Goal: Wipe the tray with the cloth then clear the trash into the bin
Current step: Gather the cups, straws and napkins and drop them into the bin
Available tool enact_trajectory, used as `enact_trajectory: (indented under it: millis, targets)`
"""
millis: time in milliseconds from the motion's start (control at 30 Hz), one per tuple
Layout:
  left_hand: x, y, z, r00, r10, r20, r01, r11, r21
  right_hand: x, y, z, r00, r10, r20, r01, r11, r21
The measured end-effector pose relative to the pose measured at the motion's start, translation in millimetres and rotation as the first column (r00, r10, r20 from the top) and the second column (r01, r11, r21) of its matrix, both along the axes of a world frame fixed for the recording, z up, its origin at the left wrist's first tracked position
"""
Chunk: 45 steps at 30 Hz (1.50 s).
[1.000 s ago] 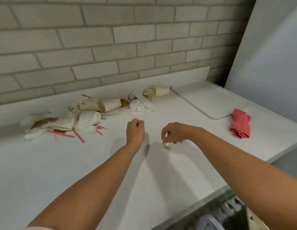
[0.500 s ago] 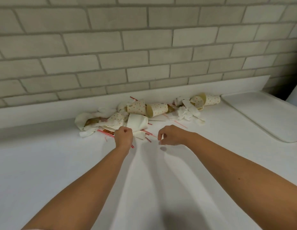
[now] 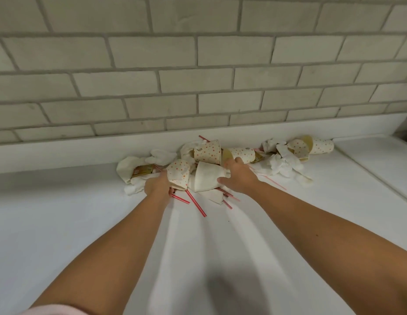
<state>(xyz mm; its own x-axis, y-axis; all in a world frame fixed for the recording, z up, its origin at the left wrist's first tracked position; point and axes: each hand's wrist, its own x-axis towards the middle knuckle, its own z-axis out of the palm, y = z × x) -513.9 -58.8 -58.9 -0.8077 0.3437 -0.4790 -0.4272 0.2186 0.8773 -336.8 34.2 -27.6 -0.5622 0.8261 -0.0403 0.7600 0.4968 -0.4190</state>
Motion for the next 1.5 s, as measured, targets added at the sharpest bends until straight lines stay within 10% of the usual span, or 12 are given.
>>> enact_trajectory:
  millis: [400, 633, 1167, 1500]
  targets:
    - [18.3, -0.2, 3.0, 0.886, -0.220, -0.409, 0.142, 0.967, -0.212, -23.6, 20.3, -18.6, 1.000, -0.009, 0.001, 0.009, 0.990, -0.144]
    - [29.7, -7.7, 24.5, 0.558, -0.411, -0.721, 0.065, 0.887, -0.456, -28.6, 22.6, -19.2, 1.000, 0.010, -0.010, -0.012, 0.975, -0.223]
    - [69.8, 1.1, 58.4, 0.438, -0.460, -0.772, 0.316, 0.883, -0.347, 36.9, 28.7, 28.3, 0.984, -0.055, -0.172, 0.012, 0.970, -0.242]
    - [167.2, 29.6, 70.8, 0.220, -0.622, -0.752, 0.538, 0.720, -0.438, 153.1, 16.5, 70.3, 0.970, -0.217, -0.106, 0.207, 0.973, -0.099]
